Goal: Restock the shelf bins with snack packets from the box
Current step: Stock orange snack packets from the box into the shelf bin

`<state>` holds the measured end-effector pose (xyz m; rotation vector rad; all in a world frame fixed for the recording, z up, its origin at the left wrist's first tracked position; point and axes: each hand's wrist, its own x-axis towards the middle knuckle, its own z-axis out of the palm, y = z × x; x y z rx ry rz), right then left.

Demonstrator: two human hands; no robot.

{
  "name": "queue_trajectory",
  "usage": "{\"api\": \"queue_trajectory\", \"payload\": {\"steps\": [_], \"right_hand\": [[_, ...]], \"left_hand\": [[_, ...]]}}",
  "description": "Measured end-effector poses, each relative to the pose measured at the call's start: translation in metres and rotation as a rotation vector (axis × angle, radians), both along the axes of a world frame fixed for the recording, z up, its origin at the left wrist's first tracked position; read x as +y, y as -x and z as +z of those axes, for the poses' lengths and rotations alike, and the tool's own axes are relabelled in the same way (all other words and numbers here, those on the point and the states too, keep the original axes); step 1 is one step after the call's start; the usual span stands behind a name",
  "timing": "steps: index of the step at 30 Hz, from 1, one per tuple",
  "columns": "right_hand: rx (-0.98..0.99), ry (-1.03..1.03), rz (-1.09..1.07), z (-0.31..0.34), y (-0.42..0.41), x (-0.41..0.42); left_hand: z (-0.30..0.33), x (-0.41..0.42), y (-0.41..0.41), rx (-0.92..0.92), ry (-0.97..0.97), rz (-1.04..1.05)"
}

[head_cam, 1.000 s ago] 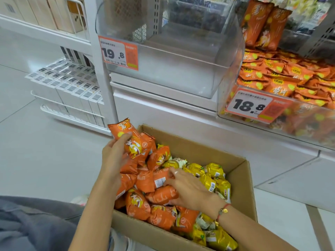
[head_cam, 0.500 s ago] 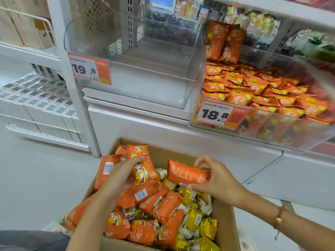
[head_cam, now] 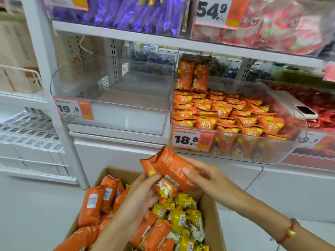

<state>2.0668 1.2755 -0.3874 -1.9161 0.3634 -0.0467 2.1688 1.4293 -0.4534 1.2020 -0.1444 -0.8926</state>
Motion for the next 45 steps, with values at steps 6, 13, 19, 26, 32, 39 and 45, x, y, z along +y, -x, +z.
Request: {"api": "queue_trajectory", "payload": {"steps": [6, 13, 19, 26, 32, 39, 45], "right_hand": [[0.041, 0.149, 0.113, 0.029, 0.013, -0.015], [-0.285, 0.353, -0.084, 0.08, 0.015, -0.057], [-0.38, 0.683, -0.503, 0.109, -0.03, -0.119], [0.042, 1.078, -0.404, 0.083, -0.076, -0.16], [0.212, 0.894, -0.093, 0.105, -0.073, -0.163], [0.177, 0.935, -0.049, 0.116, -0.063, -0.165], [-0.153, 0.442, -0.461, 0.111, -0.077, -0.191]], "left_hand": [[0.03, -0.005, -0.011, -0.114, 0.106, 0.013], [0.087, -0.017, -0.071, -0.241, 0.215, 0.201], [0.131, -0.066, -0.111, -0.403, 0.25, 0.317], [0.139, -0.102, -0.134, -0.269, 0.328, 0.275], [0.144, -0.11, -0.154, -0.286, 0.326, 0.276], [0.135, -0.113, -0.164, -0.322, 0.29, 0.188], [0.135, -0.111, -0.161, -0.364, 0.287, 0.178]]}}
